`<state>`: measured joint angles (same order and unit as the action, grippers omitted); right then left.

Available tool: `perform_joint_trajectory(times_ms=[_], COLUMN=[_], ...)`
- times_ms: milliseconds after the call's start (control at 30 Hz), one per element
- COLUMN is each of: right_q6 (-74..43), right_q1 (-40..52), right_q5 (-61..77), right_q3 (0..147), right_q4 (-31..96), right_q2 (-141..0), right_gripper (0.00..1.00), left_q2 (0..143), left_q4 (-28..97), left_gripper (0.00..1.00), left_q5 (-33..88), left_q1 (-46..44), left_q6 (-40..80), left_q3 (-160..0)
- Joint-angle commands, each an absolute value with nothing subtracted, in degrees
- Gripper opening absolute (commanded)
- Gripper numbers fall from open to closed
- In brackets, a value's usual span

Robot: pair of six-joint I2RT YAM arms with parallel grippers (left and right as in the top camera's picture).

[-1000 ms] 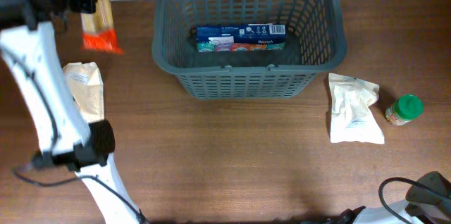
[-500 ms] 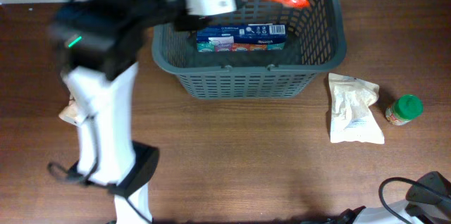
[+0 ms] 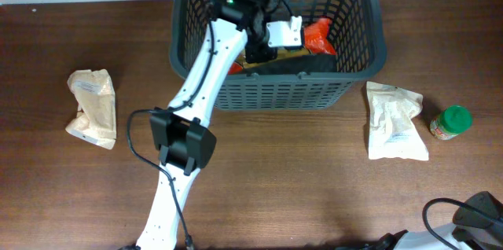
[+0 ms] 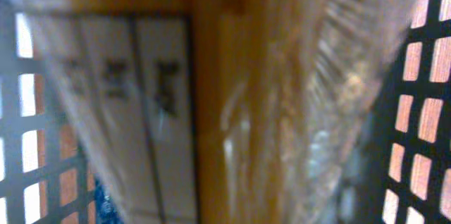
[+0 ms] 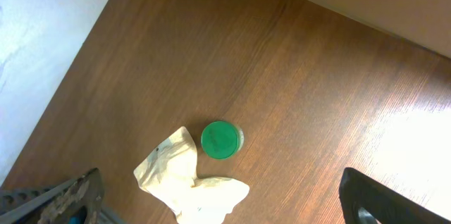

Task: Pack container
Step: 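Carry the pasta box into the basket and release it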

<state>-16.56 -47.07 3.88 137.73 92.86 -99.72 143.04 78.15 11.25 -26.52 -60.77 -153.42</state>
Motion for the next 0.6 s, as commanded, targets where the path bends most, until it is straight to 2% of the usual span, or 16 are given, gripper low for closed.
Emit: perform_joint_trajectory(times_ms=[0, 100, 233, 267, 333, 367, 567], right_q6=[-17.02, -17.02, -17.02, -17.04, -17.02, -17.02, -17.02], right_q1=[-47.29, -47.29, -47.29, -47.29, -47.29, -47.29, -47.29], right_q5=[3.33, 3.33, 3.33, 3.33, 3.33, 3.33, 3.33], right_q3=[137.91, 137.91, 137.91, 137.91, 137.91, 137.91, 137.91], right_q4=[92.79, 92.79, 92.79, 92.79, 92.79, 92.79, 92.79], right_q2=[-99.70, -99.70, -99.70, -99.70, -99.70, -99.70, -99.70], right_gripper=[0.99, 0.99, 0.99, 0.99, 0.99, 0.99, 0.99], left_q2=[142.67, 143.15, 142.74, 142.43, 141.36, 140.03, 130.39], left_q4=[78.63, 78.89, 79.18, 79.66, 81.28, 83.13, 90.94], left_gripper=[0.02, 0.03, 0.31, 0.43, 0.97, 0.99, 0.99], left_q5=[7.81, 7.01, 6.17, 5.91, 5.93, 5.96, 5.89], left_q1=[-27.59, -27.73, -28.03, -28.10, -28.08, -27.77, -24.69], left_q6=[-59.61, -59.59, -55.35, -53.52, -50.68, -49.15, -42.61], left_q3=[-155.57, -155.54, -156.75, -157.49, -159.33, -161.29, -170.41])
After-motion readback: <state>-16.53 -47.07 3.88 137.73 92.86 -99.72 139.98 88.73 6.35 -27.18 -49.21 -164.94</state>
